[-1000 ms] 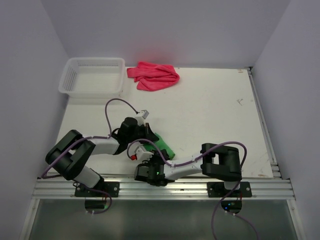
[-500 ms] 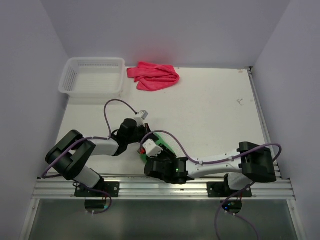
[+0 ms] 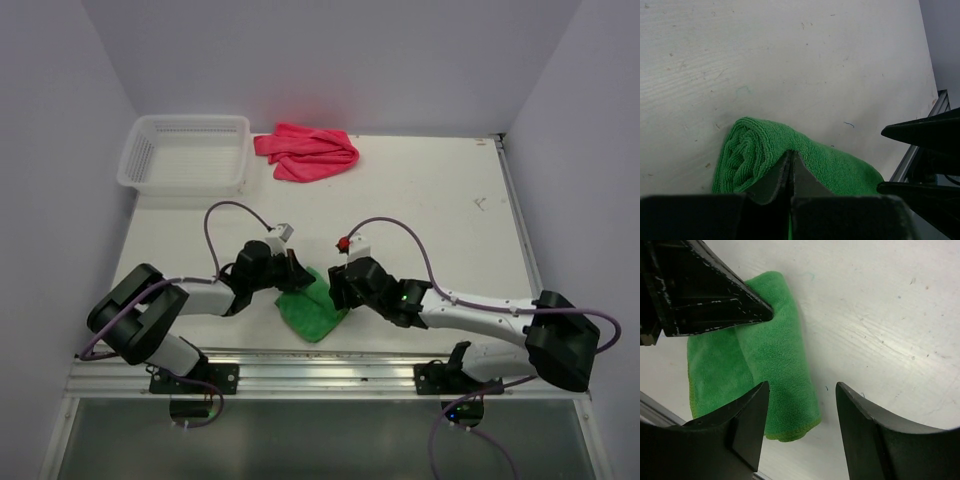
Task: Roll the towels
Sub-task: Roll the towel
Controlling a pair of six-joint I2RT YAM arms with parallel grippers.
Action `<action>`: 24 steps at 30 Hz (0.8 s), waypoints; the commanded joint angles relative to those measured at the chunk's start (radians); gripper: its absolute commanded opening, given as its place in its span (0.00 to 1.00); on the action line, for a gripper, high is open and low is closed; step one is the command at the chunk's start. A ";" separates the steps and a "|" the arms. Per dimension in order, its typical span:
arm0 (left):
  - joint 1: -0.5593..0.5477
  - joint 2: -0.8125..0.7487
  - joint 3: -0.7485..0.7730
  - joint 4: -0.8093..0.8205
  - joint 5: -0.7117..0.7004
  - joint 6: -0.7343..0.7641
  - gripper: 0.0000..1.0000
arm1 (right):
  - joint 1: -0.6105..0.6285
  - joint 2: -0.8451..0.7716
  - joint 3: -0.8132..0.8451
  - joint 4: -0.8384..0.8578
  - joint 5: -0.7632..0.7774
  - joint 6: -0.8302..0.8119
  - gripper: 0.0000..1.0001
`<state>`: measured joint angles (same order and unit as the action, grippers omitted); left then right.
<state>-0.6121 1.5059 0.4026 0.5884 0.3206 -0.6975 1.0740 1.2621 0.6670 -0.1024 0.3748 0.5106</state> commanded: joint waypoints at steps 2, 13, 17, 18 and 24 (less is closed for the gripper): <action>-0.005 0.008 -0.061 -0.150 -0.055 0.021 0.00 | -0.068 0.022 -0.030 0.122 -0.223 0.065 0.61; -0.005 -0.032 -0.099 -0.145 -0.060 0.007 0.00 | -0.134 0.161 -0.056 0.197 -0.344 0.071 0.59; -0.003 -0.036 -0.102 -0.154 -0.069 0.010 0.00 | -0.134 0.194 -0.076 0.237 -0.399 0.065 0.53; -0.005 -0.035 -0.102 -0.154 -0.072 0.012 0.00 | -0.135 0.197 -0.081 0.239 -0.408 0.063 0.51; -0.003 -0.044 -0.093 -0.167 -0.080 0.012 0.00 | -0.134 0.194 -0.081 0.218 -0.474 0.020 0.35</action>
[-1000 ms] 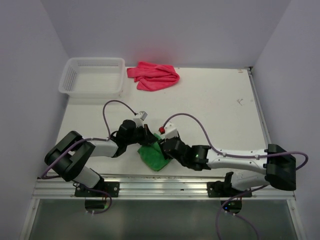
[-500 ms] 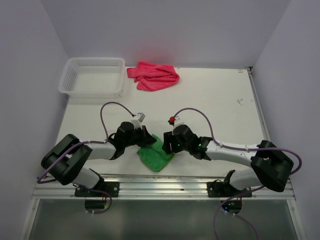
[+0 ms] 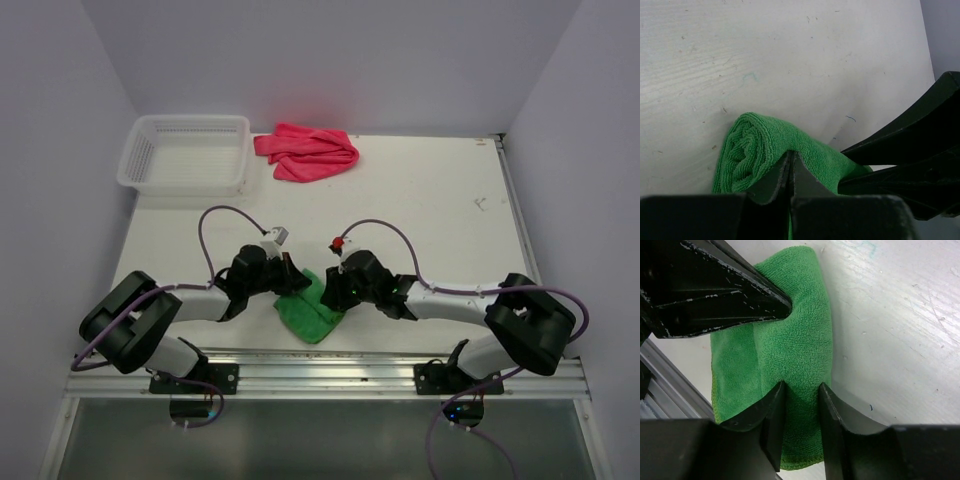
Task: Roll the towels
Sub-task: Roll the towel
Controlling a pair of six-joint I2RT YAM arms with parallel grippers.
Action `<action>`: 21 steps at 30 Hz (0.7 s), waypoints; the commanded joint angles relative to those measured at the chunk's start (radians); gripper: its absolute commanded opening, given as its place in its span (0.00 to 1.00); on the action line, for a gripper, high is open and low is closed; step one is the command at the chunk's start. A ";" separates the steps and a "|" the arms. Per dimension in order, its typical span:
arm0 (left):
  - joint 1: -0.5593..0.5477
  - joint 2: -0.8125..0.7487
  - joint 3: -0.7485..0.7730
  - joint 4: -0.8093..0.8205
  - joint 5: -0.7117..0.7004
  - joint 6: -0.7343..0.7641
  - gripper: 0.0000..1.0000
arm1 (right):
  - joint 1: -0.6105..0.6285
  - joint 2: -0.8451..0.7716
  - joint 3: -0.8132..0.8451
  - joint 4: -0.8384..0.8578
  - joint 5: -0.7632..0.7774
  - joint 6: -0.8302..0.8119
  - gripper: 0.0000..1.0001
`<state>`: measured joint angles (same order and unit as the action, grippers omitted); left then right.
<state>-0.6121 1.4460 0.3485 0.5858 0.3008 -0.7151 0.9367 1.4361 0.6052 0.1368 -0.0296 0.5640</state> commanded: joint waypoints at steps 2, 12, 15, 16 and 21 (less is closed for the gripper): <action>-0.003 0.008 -0.029 -0.175 -0.061 0.026 0.00 | 0.004 0.012 -0.022 -0.029 -0.076 -0.044 0.30; -0.002 -0.065 0.067 -0.296 -0.101 0.054 0.00 | 0.039 -0.039 -0.036 -0.052 0.000 -0.090 0.07; -0.001 -0.105 0.118 -0.354 -0.114 0.062 0.00 | 0.114 -0.051 -0.004 -0.095 0.107 -0.148 0.07; -0.002 -0.114 0.147 -0.371 -0.118 0.066 0.00 | 0.137 -0.052 0.008 -0.121 0.211 -0.162 0.07; 0.002 -0.170 0.199 -0.446 -0.132 0.063 0.00 | 0.286 -0.006 0.080 -0.186 0.468 -0.196 0.03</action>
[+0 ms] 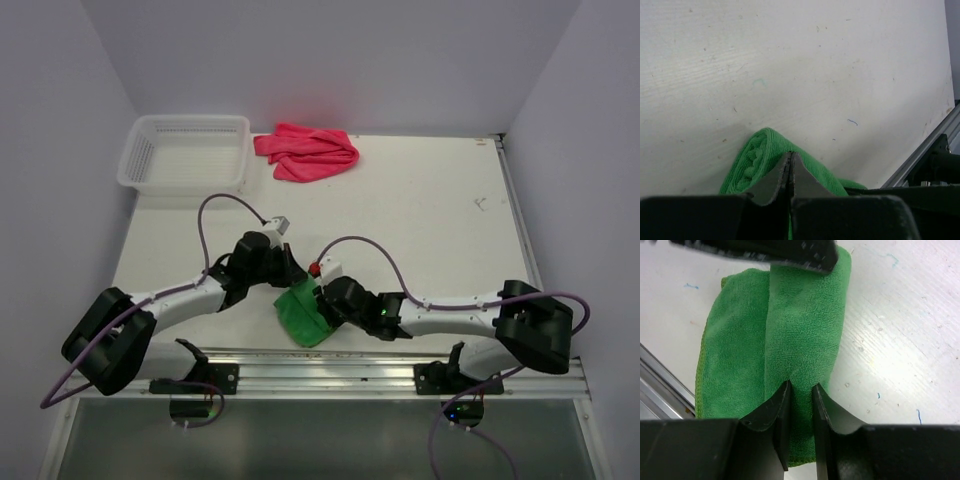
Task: Roll the towels
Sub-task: Roll the towel
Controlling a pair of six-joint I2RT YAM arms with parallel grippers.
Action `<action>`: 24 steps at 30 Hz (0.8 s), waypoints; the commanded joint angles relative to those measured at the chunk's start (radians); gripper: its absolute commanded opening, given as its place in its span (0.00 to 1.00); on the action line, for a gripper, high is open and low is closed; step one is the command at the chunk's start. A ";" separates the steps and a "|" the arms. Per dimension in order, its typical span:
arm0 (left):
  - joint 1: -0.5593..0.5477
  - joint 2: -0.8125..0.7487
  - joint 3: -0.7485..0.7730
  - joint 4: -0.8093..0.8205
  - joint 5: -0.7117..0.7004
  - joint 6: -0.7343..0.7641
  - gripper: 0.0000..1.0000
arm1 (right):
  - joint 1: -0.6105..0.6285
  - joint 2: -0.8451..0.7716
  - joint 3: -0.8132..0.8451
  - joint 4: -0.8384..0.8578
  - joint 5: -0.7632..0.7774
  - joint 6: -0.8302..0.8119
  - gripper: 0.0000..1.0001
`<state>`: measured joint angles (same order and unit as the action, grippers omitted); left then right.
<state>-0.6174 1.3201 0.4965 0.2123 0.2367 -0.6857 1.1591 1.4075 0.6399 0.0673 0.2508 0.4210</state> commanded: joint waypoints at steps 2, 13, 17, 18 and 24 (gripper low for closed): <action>0.007 -0.051 0.053 -0.077 -0.066 0.029 0.00 | 0.100 0.042 0.069 -0.156 0.278 -0.060 0.03; 0.007 -0.128 0.048 -0.106 -0.045 0.012 0.00 | 0.246 0.318 0.312 -0.437 0.655 -0.067 0.06; 0.005 -0.166 0.027 -0.109 -0.036 0.003 0.00 | 0.316 0.437 0.432 -0.534 0.737 -0.047 0.07; 0.005 -0.174 0.019 -0.111 -0.033 0.002 0.00 | 0.329 0.461 0.446 -0.544 0.742 -0.044 0.07; 0.005 -0.243 -0.019 -0.120 -0.019 -0.009 0.00 | 0.390 0.571 0.532 -0.599 0.757 -0.048 0.09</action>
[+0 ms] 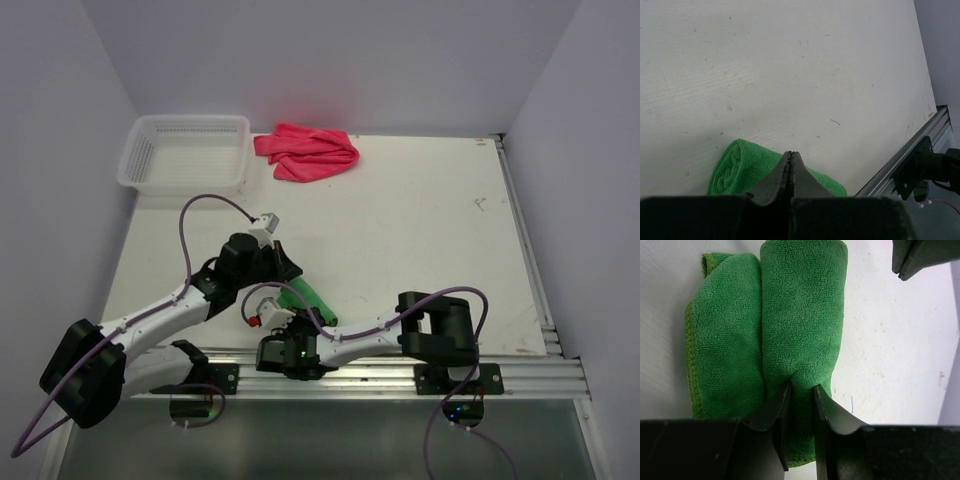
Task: Roll the towels
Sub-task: Roll the towel
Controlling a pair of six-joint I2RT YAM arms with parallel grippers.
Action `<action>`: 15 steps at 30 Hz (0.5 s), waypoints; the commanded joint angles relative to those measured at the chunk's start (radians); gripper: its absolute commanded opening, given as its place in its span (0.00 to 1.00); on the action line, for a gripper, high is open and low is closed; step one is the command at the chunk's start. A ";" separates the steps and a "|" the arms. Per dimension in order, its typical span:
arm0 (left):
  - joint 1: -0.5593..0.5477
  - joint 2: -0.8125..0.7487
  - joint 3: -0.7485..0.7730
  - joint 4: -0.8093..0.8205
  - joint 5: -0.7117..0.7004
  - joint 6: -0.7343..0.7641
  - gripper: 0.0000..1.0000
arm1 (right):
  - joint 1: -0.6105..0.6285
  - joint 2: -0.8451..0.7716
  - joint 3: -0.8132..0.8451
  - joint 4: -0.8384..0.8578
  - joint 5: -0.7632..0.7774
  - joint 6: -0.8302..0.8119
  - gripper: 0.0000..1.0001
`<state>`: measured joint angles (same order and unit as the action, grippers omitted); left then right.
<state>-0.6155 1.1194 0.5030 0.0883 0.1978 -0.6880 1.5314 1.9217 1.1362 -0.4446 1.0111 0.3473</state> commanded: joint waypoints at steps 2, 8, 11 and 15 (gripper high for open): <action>0.002 -0.055 -0.044 0.019 0.038 -0.018 0.00 | 0.019 0.082 0.059 -0.103 0.001 0.021 0.10; -0.010 -0.033 -0.144 0.116 0.068 -0.056 0.00 | 0.021 0.082 0.065 -0.089 -0.009 0.009 0.12; -0.010 -0.007 -0.164 0.139 0.057 -0.048 0.00 | 0.021 0.085 0.059 -0.095 -0.006 0.009 0.16; -0.013 0.034 -0.182 0.160 0.034 -0.035 0.00 | 0.021 0.050 0.030 -0.066 -0.023 -0.001 0.25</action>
<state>-0.6216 1.1252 0.3454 0.1932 0.2386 -0.7235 1.5505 1.9770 1.1893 -0.5076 1.0561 0.3359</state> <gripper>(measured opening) 0.006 0.244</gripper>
